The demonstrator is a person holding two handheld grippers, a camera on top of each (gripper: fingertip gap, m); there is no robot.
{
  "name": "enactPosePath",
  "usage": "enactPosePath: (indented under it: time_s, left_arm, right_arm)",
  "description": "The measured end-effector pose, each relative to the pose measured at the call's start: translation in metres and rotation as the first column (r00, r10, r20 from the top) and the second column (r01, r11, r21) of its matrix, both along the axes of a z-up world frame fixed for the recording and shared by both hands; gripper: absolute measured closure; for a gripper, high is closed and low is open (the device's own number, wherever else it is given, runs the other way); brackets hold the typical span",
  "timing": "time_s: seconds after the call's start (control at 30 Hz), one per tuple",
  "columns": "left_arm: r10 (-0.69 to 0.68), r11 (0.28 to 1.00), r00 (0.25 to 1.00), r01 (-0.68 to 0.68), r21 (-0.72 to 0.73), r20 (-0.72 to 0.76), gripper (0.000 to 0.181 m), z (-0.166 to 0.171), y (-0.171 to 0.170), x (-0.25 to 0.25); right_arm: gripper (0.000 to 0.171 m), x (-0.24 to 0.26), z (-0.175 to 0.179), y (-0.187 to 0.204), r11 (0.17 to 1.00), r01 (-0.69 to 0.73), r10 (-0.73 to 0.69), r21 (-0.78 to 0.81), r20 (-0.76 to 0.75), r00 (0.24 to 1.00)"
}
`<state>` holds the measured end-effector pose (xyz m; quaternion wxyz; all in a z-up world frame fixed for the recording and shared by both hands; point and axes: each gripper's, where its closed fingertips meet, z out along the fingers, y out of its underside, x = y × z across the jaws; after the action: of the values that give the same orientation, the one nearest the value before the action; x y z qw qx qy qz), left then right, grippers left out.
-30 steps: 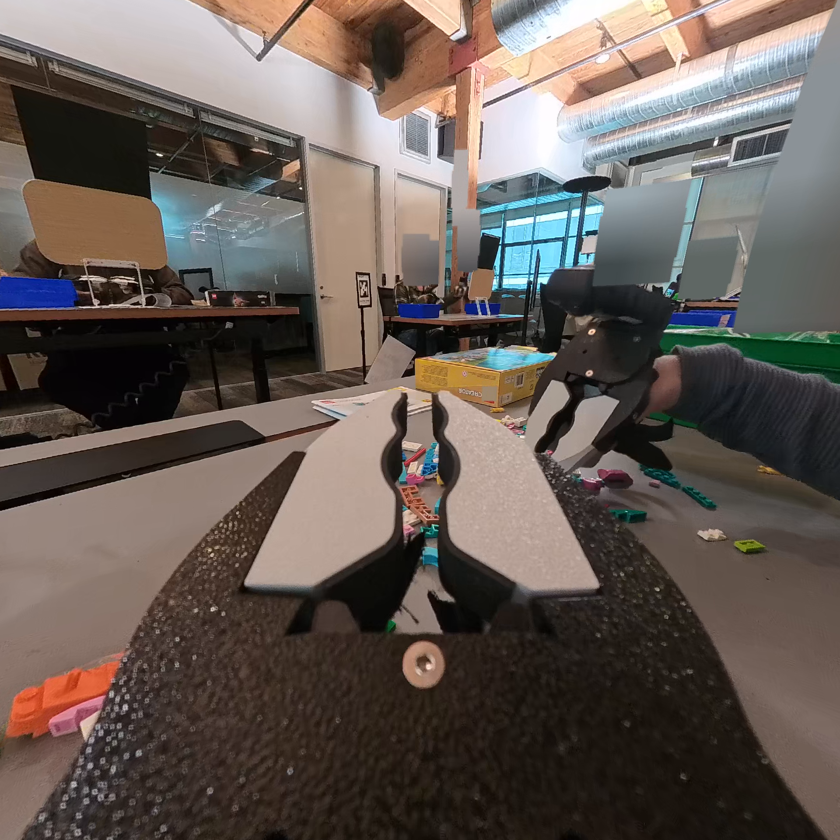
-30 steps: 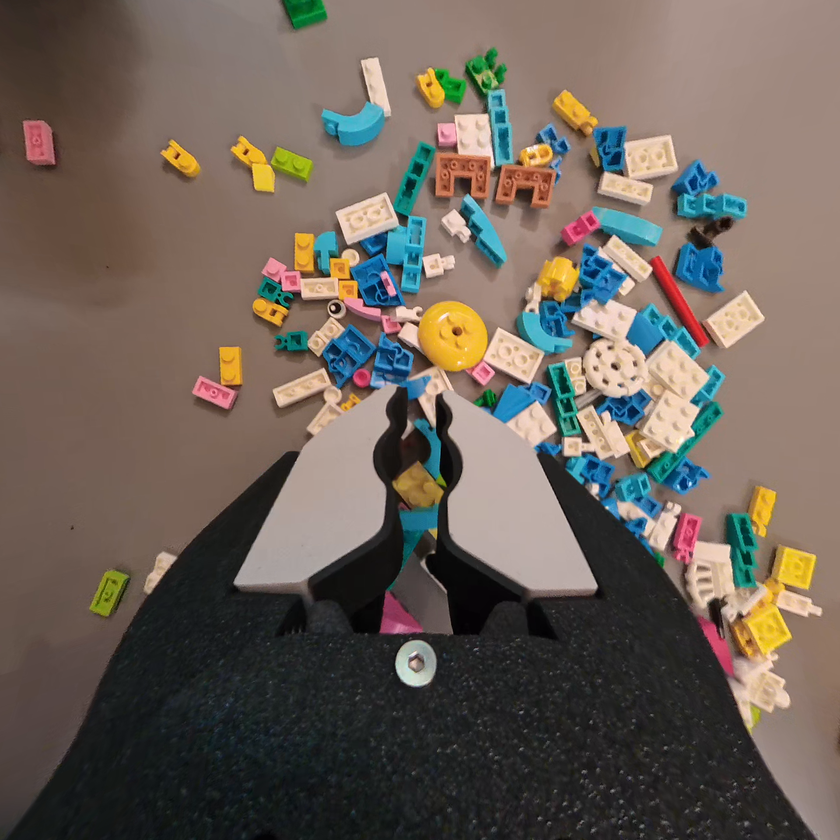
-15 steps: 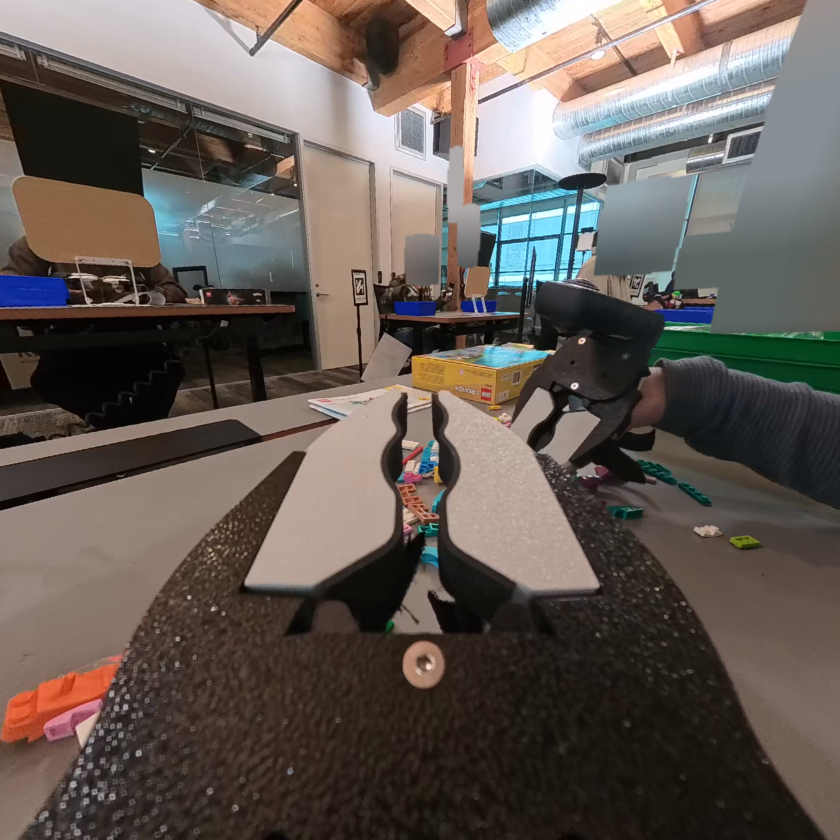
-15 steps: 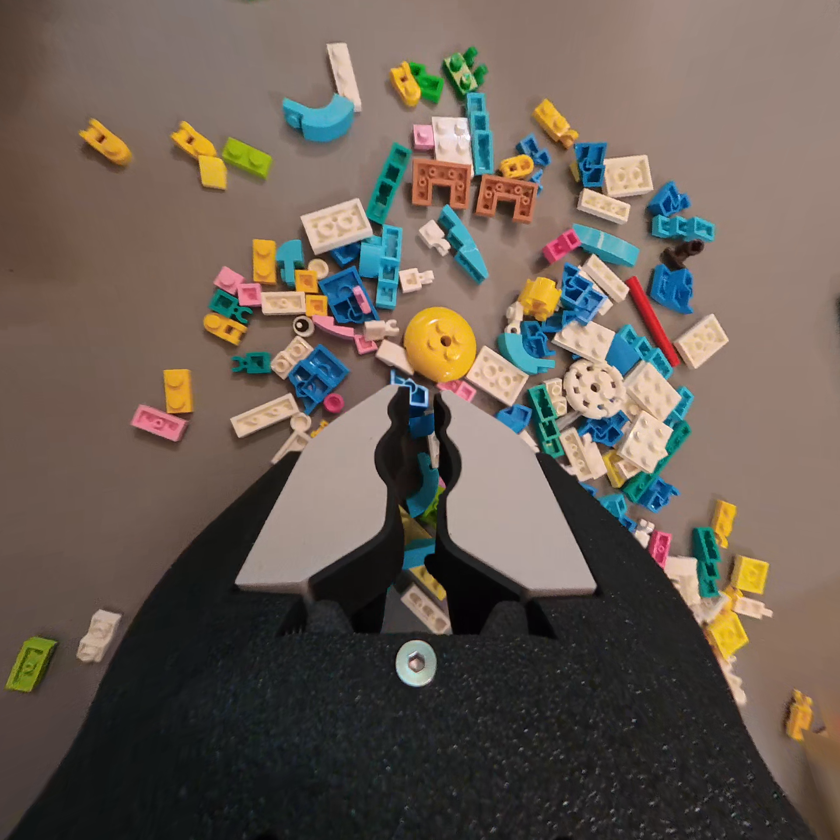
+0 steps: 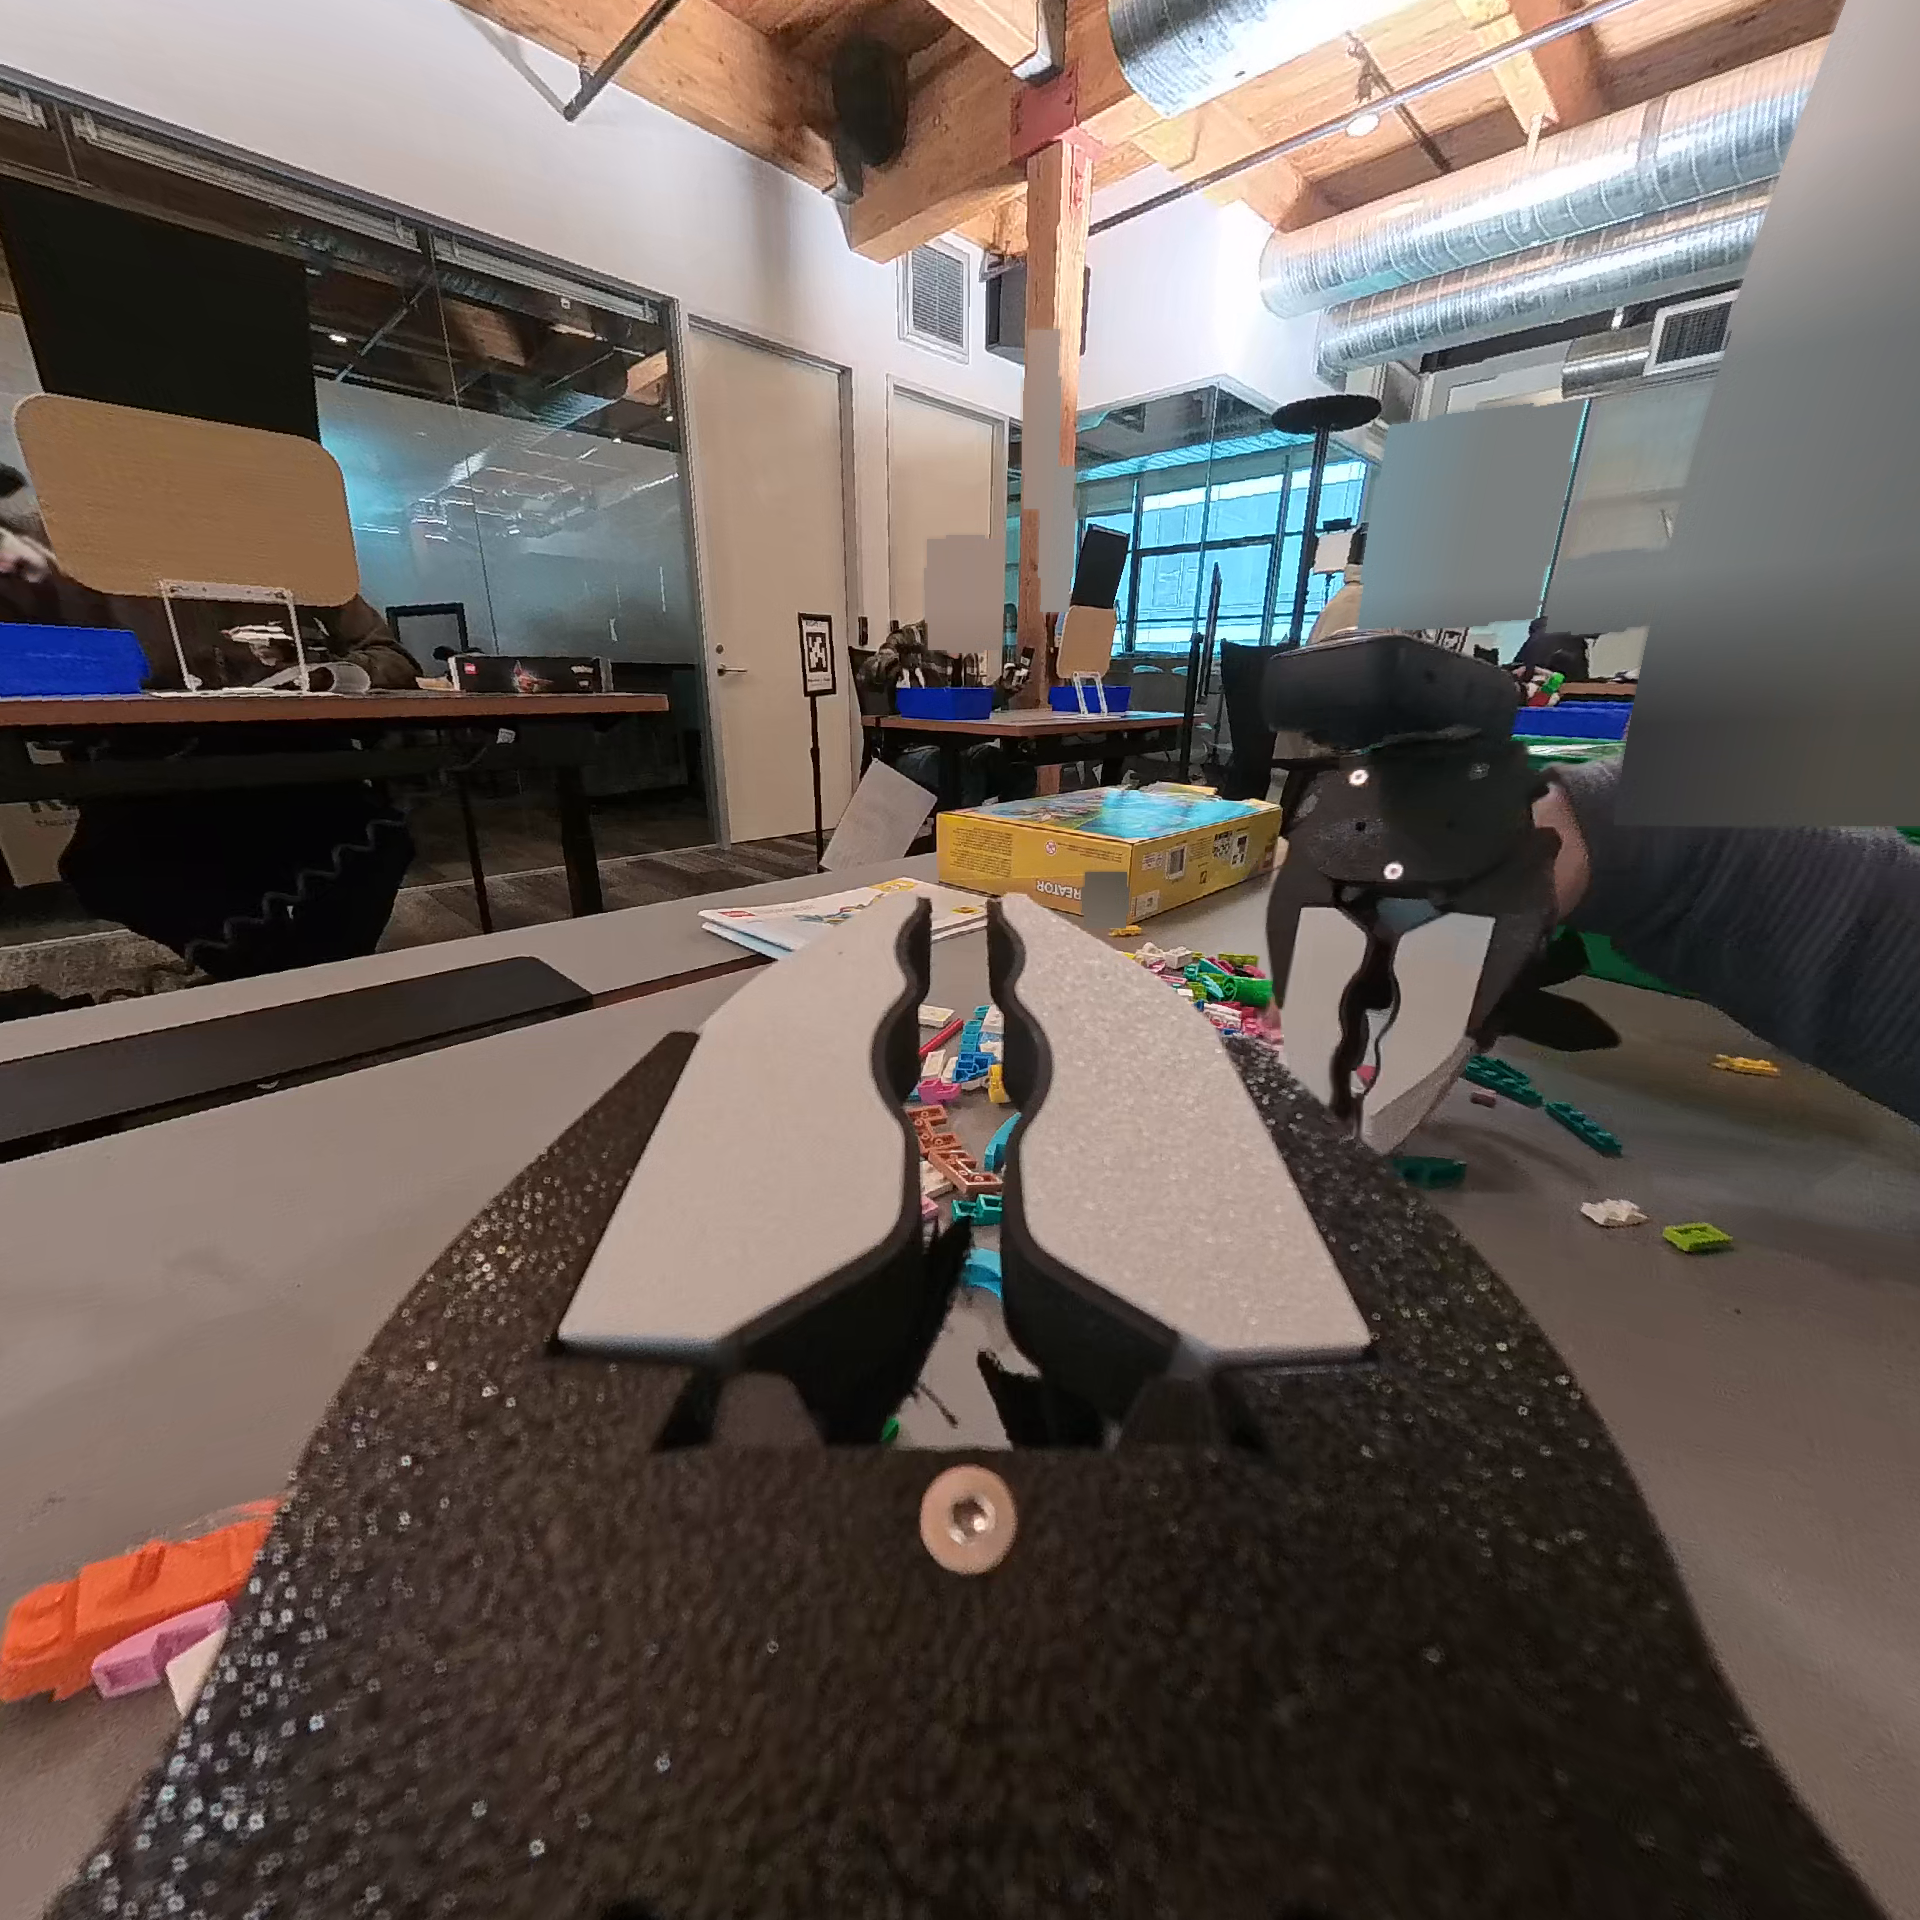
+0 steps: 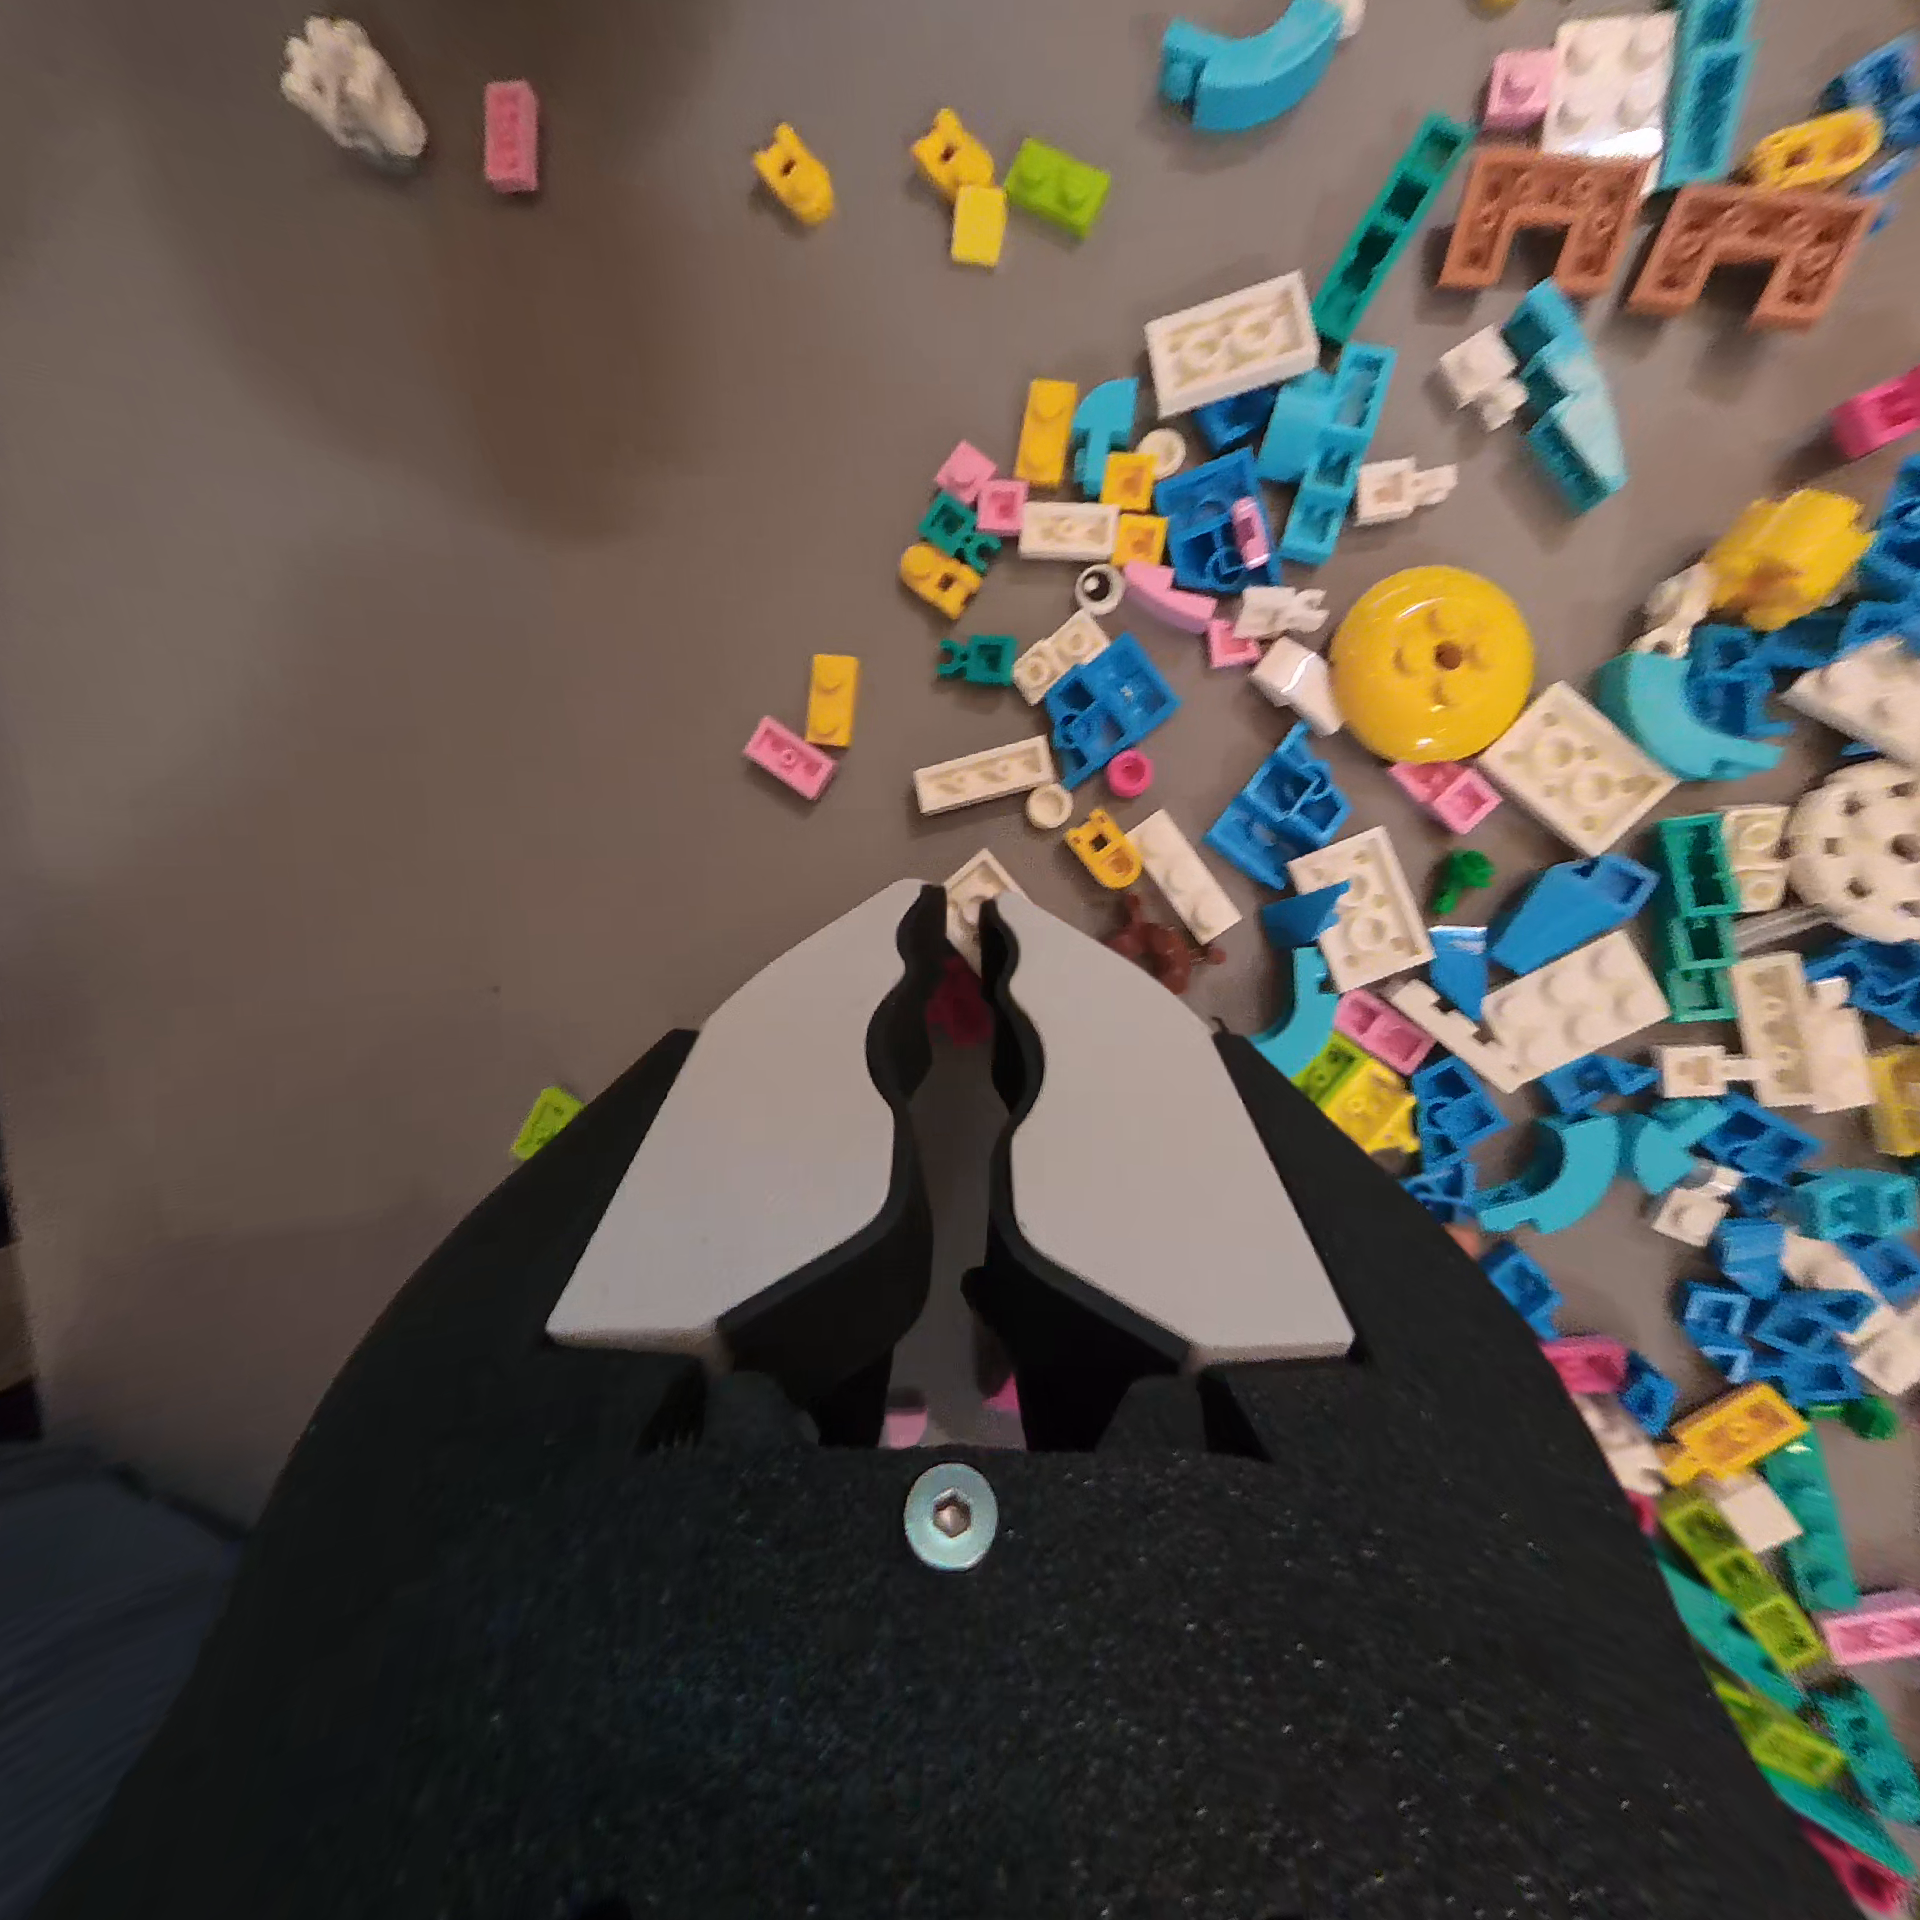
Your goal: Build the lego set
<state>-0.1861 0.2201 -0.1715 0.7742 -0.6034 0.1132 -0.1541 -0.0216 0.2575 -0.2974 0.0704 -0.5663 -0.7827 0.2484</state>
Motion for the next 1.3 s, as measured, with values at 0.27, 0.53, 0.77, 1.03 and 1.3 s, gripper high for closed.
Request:
enactPosePath:
  time_s: [0.27,0.53,0.77,1.03,1.3]
  left_arm:
    - [-0.001,1.000,1.000,0.001,0.000,-0.001,0.171,0.000,0.000,0.000]
    - [-0.002,1.000,1.000,0.002,-0.001,0.000,0.172,0.000,0.000,0.000]
    - [-0.002,1.000,1.000,0.002,-0.002,0.002,0.172,0.000,0.000,0.000]
    - [-0.002,1.000,1.000,0.002,-0.003,0.002,0.172,0.000,0.000,0.000]
    - [-0.001,1.000,1.000,0.001,-0.002,0.004,0.172,0.000,0.000,0.000]
  right_arm:
    - [0.163,0.003,0.011,0.030,0.985,0.102,-0.097,0.137,-0.046,0.994]
    - [0.165,0.021,0.004,0.058,0.959,0.229,-0.231,0.164,-0.011,0.973]
    - [0.166,0.030,0.005,0.072,0.940,0.271,-0.274,0.206,-0.016,0.962]
    - [0.166,0.042,0.007,0.085,0.913,0.314,-0.323,0.259,-0.009,0.946]
    - [0.168,0.047,0.025,0.106,0.854,0.379,-0.365,0.356,-0.108,0.925]
